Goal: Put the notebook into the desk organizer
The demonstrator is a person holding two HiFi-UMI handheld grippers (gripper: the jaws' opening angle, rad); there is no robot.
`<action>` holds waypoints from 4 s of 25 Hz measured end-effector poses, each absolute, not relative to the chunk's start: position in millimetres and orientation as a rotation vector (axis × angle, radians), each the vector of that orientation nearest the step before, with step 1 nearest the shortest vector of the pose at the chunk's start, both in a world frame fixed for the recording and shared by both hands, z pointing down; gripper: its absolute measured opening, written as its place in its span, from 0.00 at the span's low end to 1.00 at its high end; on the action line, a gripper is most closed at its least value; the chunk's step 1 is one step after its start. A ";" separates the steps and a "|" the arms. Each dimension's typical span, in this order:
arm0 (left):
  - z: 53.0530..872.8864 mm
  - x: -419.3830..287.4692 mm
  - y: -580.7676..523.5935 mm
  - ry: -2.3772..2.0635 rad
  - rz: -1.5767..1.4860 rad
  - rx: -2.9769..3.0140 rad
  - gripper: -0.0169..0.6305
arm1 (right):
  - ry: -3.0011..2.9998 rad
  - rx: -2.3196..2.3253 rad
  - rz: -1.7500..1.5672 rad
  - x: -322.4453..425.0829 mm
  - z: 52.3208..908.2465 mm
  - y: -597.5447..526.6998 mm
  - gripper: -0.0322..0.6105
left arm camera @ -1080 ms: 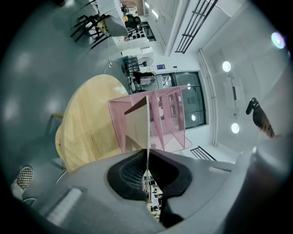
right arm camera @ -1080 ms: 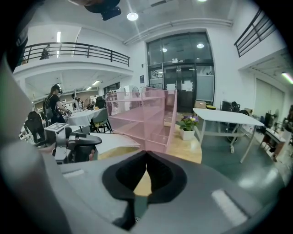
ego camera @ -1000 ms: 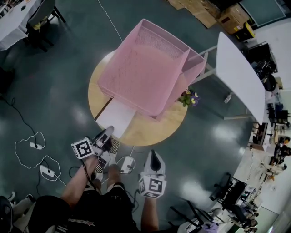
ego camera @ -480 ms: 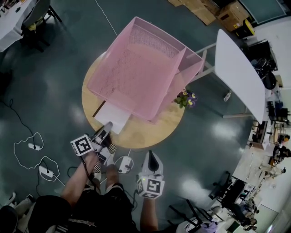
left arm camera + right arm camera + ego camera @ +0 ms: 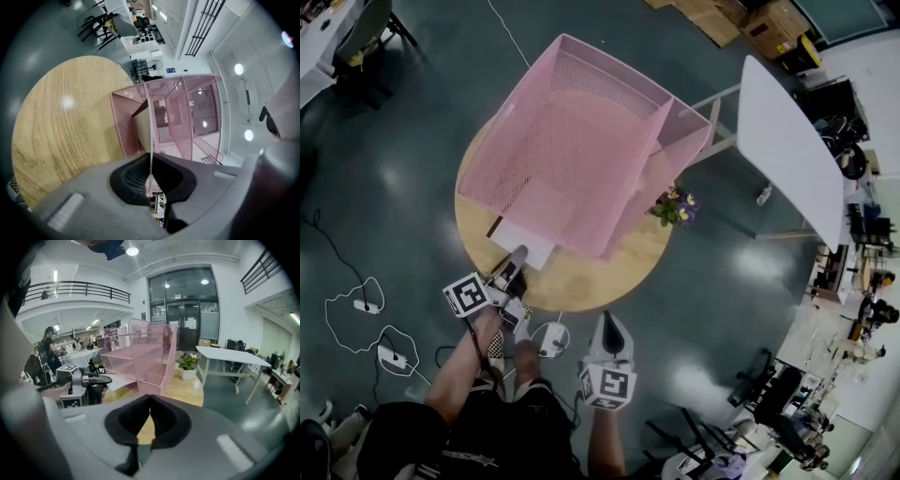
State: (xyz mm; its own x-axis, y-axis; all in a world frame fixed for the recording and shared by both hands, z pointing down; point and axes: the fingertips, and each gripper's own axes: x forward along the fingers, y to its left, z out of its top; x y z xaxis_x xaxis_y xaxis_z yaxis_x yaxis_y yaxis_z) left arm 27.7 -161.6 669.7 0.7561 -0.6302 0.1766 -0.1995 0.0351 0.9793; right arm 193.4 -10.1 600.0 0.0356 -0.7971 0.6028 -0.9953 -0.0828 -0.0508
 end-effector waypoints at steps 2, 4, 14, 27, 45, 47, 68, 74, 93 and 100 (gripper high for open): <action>674.2 31.3 -165.1 -0.712 -0.361 1.531 0.05 | -1.803 1.938 0.708 198.1 602.2 -10.4 0.06; 679.3 33.7 -167.7 -0.730 -0.340 1.524 0.05 | -1.794 1.940 0.715 202.0 604.5 -9.7 0.06; 694.6 42.6 -187.3 -0.798 -0.268 1.550 0.06 | -1.764 1.960 0.740 209.5 612.5 -3.5 0.06; 705.0 35.0 -183.2 -0.860 -0.277 1.442 0.53 | -1.766 1.972 0.739 208.3 608.3 3.6 0.06; 695.1 16.2 -148.8 -0.930 -0.173 1.420 0.59 | -1.806 2.031 0.661 194.6 574.5 34.9 0.06; 694.6 12.9 -145.9 -0.942 -0.156 1.408 0.60 | -1.809 2.040 0.652 192.7 569.5 39.4 0.06; 659.2 -9.9 -95.4 -0.915 -0.089 1.519 0.62 | -1.828 2.127 0.528 172.0 521.3 81.9 0.06; 653.4 -7.1 -97.5 -0.902 -0.095 1.548 0.62 | -1.808 2.139 0.537 173.1 524.3 94.9 0.06; 663.6 28.1 -132.7 -0.874 -0.108 1.555 0.62 | -1.758 2.139 0.622 203.4 551.0 75.7 0.06; 672.9 33.4 -147.5 -0.877 -0.110 1.535 0.62 | -1.752 2.127 0.639 209.4 557.4 64.4 0.06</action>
